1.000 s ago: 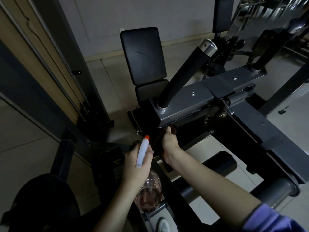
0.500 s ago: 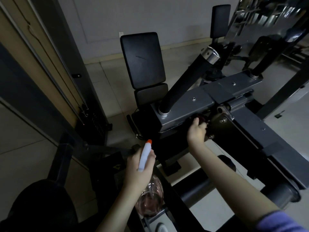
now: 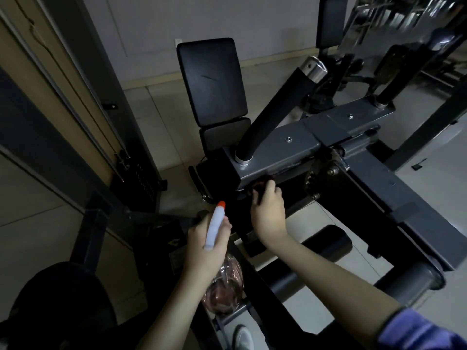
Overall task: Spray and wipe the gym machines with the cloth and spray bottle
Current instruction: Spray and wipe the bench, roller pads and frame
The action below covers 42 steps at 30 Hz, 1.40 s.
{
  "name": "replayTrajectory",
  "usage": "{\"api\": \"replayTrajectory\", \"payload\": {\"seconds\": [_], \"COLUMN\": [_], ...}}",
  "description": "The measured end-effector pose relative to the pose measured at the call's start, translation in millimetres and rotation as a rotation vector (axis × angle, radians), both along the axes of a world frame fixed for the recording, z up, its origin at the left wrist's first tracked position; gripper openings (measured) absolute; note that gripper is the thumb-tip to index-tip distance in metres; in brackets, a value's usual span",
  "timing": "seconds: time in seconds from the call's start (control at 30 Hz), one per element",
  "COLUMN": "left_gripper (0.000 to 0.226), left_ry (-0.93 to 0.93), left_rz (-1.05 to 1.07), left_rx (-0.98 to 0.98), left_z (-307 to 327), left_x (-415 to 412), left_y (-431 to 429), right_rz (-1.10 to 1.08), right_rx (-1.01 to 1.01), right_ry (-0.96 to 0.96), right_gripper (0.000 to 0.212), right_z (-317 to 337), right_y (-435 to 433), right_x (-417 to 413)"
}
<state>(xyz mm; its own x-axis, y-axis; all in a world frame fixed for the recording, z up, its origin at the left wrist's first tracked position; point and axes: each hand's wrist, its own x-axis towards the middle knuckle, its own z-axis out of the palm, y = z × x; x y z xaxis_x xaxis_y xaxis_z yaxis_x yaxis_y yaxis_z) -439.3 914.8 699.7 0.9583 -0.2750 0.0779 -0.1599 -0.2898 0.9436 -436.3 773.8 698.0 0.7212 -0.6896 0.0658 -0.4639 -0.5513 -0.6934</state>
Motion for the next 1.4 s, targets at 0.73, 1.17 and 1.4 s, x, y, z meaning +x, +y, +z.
{"api": "replayTrajectory", "payload": {"seconds": [0.73,1.17,1.4], "left_gripper": [0.035,0.023,0.029], "left_ry": [-0.075,0.332,0.472], "left_rz": [0.195,0.298,0.327], "left_rx": [-0.041,-0.161,-0.245], "left_z": [2,-42,-78], "left_x": [-46,-112,-147], "left_y": [48,154,206], "right_rz": [0.739,0.846,0.891], "right_rx": [-0.424,-0.138,-0.211], "right_ry": [0.347,0.245,0.187], "right_gripper": [0.038,0.04,0.046], "right_z": [5,9,16], "right_y": [56,100,158], "right_x": [-15,-28,-36]}}
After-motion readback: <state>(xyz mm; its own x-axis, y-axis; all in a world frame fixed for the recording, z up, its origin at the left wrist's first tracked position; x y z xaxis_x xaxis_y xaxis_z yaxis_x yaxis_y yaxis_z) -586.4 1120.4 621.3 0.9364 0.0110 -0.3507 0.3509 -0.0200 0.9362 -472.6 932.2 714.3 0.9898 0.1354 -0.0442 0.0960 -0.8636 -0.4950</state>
